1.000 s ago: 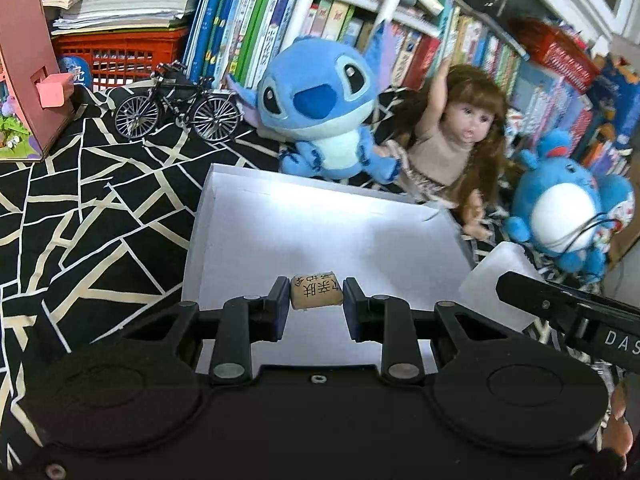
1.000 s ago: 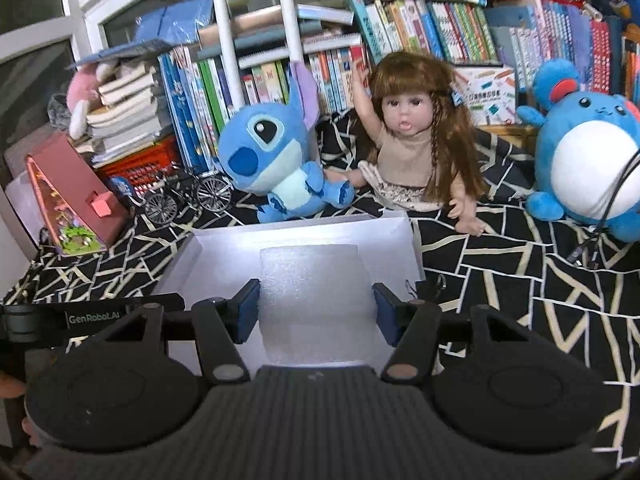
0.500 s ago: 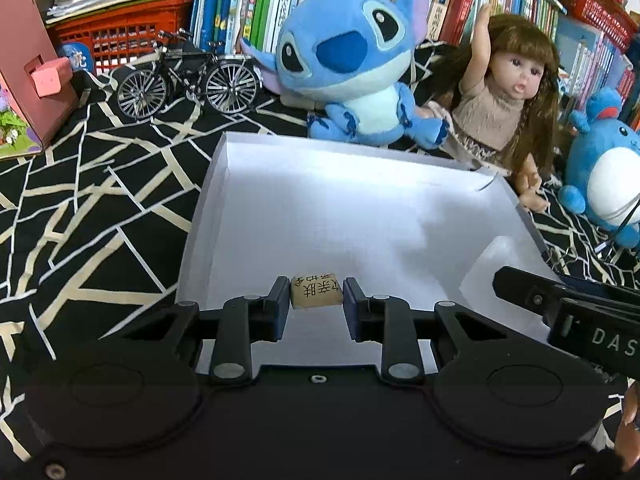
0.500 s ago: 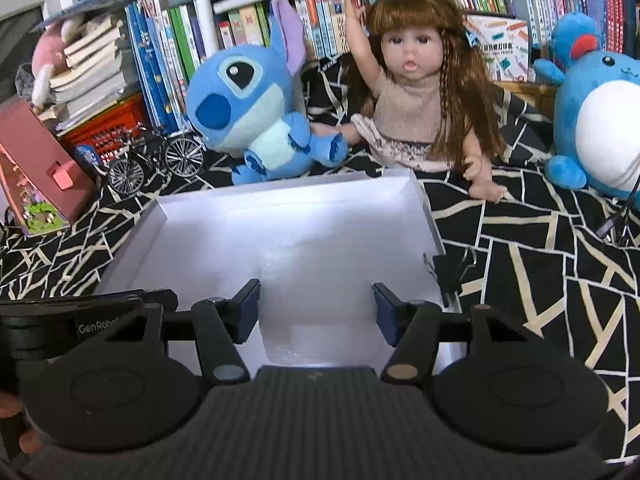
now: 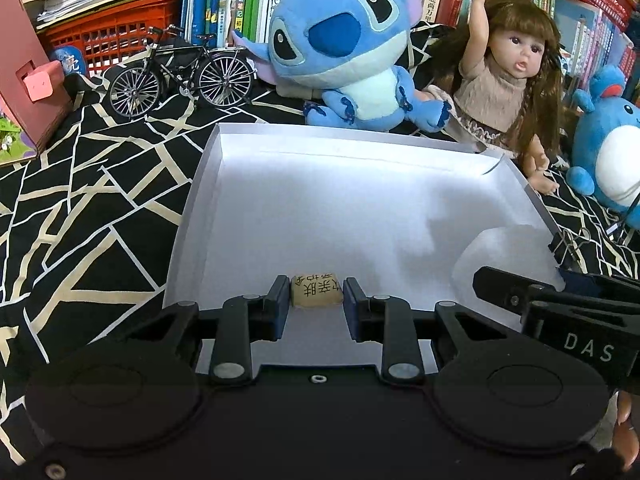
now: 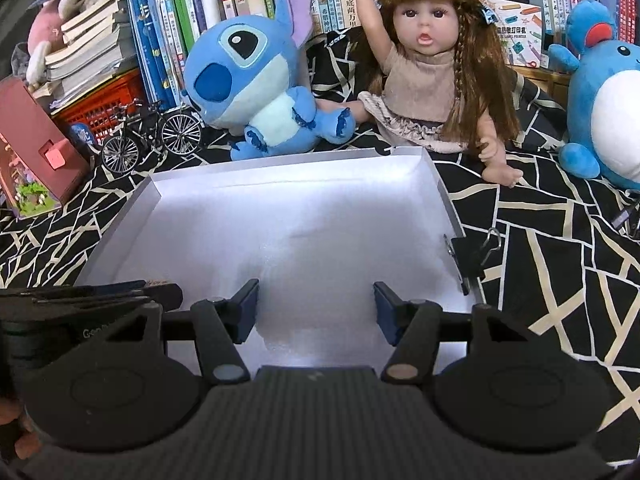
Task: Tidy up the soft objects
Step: 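Carry the tag into the white box with the left tool while the right tool drops the foam block there, then withdraw both open tools from the box back toward the pile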
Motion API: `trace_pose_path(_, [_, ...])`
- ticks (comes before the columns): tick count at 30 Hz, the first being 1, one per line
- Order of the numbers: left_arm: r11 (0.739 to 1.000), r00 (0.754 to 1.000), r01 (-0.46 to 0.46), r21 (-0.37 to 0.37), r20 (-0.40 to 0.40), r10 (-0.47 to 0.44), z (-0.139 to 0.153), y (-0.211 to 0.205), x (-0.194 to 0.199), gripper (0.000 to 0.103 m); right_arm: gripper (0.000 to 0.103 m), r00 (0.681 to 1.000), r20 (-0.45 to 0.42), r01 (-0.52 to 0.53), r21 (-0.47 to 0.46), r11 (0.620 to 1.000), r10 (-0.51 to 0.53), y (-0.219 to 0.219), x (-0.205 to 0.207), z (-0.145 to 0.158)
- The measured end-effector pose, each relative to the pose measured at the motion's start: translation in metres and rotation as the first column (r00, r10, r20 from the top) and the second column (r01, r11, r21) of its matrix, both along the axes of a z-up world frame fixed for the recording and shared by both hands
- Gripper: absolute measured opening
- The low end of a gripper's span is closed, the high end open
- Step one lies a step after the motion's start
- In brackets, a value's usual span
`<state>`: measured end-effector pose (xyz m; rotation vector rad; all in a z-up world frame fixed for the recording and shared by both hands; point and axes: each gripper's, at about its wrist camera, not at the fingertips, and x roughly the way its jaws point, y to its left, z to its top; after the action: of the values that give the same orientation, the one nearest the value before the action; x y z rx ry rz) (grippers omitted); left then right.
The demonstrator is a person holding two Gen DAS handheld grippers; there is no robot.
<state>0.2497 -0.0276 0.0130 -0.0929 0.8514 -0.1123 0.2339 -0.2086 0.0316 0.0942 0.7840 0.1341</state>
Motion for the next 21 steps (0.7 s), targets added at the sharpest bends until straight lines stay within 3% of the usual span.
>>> trace_pose_path(9, [1.000, 1.000, 0.012, -0.002, 0.005, -0.012, 0.002, -0.001, -0.001, 0.031, 0.069, 1.000, -0.006, 0.001, -0.003, 1.000, -0.001, 0.001, 0.000, -0.005])
trace_pose_path(11, [1.000, 1.000, 0.024, -0.009, 0.008, -0.024, 0.004, -0.001, -0.003, 0.043, 0.070, 1.000, -0.002, 0.001, 0.009, 1.000, -0.001, -0.001, -0.001, -0.005])
trace_pose_path(17, [0.999, 0.997, 0.032, 0.025, 0.069, -0.034, 0.017, 0.001, -0.019, 0.063, 0.081, 0.999, 0.033, -0.002, 0.032, 0.999, 0.001, -0.011, -0.011, 0.002])
trace_pose_path(21, [1.000, 0.995, 0.028, 0.008, 0.099, -0.029, 0.029, 0.007, -0.034, 0.074, 0.085, 0.997, 0.078, -0.008, 0.033, 0.999, 0.006, -0.019, -0.025, 0.014])
